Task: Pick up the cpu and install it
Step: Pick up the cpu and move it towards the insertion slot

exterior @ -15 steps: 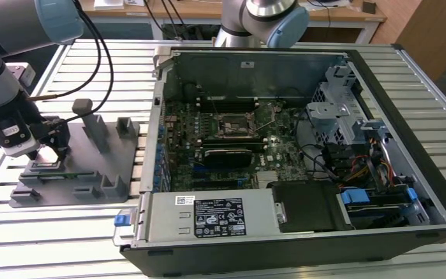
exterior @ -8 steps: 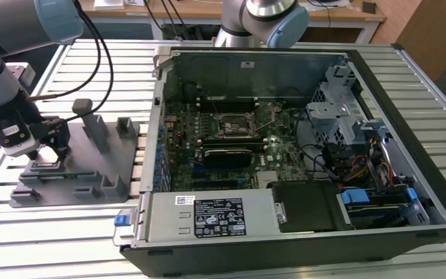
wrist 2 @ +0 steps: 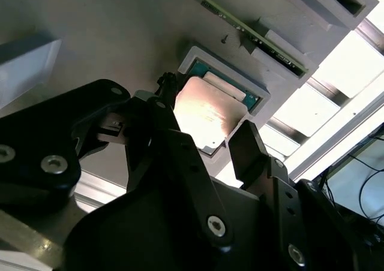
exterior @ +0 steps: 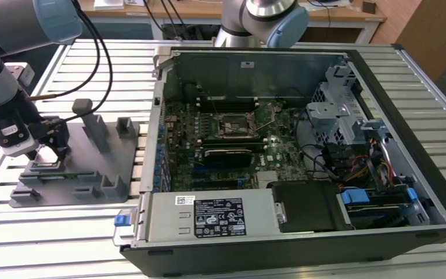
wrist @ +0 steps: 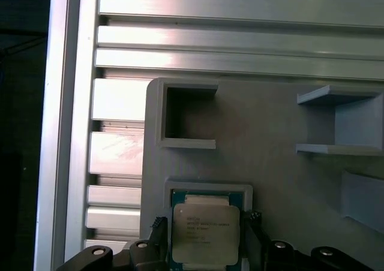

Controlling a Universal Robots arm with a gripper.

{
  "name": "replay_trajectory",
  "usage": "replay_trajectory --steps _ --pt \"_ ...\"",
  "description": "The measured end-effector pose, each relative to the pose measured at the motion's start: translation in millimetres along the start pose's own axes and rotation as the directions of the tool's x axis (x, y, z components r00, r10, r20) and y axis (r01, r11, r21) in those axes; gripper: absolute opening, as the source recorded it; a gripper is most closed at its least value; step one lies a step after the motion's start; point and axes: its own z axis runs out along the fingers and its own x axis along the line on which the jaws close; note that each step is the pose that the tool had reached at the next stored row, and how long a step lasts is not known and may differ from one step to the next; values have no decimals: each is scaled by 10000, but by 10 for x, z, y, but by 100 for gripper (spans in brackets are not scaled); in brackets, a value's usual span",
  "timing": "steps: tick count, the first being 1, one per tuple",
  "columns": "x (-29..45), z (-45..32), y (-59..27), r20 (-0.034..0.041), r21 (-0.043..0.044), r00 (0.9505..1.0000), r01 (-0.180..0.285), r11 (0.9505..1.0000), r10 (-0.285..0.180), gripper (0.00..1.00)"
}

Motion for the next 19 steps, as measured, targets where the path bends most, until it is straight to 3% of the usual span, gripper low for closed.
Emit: replay_trajectory --steps 5,7,8,12,19 --pt "1 0 0 0 0 10000 0 10000 0 62" --pt "0 -1 0 -2 2 10000 -4 10000 4 60" --pt "-2 -1 1 -2 1 10000 -11 10000 11 54" --pt "-5 -13 0 2 -1 10000 -19 10000 19 53" --pt "-4 -111 3 1 0 10000 -23 10000 23 53"
